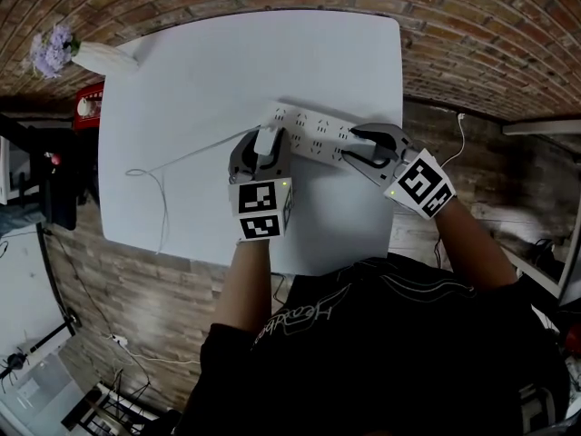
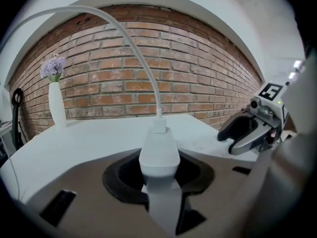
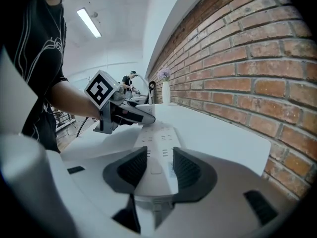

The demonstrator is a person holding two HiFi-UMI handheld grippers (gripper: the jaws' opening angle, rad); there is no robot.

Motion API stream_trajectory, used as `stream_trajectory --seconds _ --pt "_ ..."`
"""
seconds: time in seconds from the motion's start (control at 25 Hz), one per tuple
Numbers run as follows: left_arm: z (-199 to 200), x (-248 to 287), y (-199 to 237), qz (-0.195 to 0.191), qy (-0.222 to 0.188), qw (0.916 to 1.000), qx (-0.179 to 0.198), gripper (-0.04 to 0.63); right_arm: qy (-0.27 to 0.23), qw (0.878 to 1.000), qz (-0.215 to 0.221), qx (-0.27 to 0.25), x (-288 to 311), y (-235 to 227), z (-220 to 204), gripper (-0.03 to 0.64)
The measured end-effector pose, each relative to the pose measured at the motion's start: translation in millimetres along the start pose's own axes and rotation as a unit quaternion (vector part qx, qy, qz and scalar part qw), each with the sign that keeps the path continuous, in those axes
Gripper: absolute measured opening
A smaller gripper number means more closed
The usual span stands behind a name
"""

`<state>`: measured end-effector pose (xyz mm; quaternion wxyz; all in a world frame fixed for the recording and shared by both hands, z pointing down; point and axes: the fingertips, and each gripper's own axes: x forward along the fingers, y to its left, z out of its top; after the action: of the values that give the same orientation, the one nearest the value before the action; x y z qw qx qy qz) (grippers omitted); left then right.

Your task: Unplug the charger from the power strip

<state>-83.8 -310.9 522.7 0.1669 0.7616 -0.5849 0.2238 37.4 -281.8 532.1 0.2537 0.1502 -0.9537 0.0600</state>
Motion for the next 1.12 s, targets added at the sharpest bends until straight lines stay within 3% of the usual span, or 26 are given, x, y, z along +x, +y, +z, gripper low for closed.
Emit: stream_trajectory --seconds 0.32,0.6,0.96,1.04,1.12 --pt "-3.7 3.7 0.0 0.01 0.008 0.9998 0.016 0.135 -0.002 1.0 -0.005 0.002 0.4 -0.7 -0.7 0.141" --pt "-3.3 3.5 -0.6 0.001 -0.003 1.0 -0.001 0.133 -0.001 1.0 -0.01 0.003 0.4 -1.0 -1.6 0.141" --pt "-0.7 2.1 1.4 -0.029 -0.023 0.996 -0.081 0.14 -0.008 1.0 -0.014 0.002 -0.3 -1.3 -0.7 0.14" --pt "0.3 1.5 1.8 -0.023 -0.025 0.9969 -0.071 0.14 -0.009 1.0 -0.014 0.003 -0.3 -1.6 -0.2 0.14" --pt "2.1 0.4 1.8 -0.007 -0.026 0.999 -0.037 0.136 -0.011 1.0 -0.015 0.006 0.2 -1.7 0.4 0.14"
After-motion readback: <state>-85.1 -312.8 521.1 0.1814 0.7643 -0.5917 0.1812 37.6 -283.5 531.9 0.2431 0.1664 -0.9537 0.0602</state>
